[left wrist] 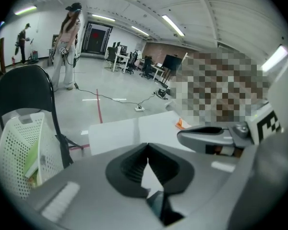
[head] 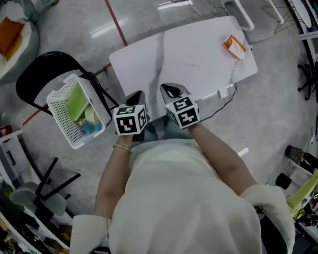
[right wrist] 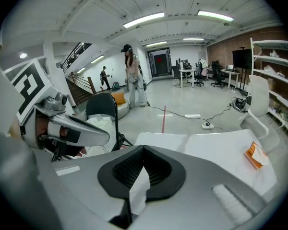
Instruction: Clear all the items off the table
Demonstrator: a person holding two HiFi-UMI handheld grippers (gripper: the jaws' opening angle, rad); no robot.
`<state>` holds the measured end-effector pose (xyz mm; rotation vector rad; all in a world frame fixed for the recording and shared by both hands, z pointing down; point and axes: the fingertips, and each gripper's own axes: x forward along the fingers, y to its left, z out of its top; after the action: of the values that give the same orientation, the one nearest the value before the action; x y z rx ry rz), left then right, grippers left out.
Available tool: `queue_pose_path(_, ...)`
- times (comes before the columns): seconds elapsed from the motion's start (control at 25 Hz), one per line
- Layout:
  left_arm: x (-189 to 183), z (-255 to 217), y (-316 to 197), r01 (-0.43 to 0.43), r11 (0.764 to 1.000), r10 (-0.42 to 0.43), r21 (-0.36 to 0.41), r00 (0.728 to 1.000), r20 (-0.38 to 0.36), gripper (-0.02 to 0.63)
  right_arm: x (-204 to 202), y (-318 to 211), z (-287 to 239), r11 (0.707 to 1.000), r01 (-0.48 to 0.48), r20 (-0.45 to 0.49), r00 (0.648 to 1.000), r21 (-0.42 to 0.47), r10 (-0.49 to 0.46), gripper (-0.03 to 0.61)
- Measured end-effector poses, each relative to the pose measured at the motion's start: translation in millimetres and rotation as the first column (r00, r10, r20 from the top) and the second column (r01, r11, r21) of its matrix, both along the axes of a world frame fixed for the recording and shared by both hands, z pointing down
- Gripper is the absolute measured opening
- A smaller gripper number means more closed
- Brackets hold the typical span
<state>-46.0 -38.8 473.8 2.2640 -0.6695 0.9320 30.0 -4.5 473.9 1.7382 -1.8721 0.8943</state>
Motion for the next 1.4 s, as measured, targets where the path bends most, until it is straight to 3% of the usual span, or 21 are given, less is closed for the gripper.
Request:
queue_pose_path(0.88, 173.7, 26.2, 66.8, -0.137, 0.990, 0.137, -0.032, 0.990, 0.019, 0.009, 208.7, 77.6, 21.0, 0.977, -0.210, -0.029, 0.977, -0.024, 0.209, 0.000)
queue_pose_path(1.4, 243.0, 25.0, 104.8, -0.204, 0.979, 0.204, -0.018, 0.979, 0.029, 0.009, 268.2, 130.7, 22.8, 0.960, -0.280, -0.007, 0.960, -0.025, 0.280, 0.000)
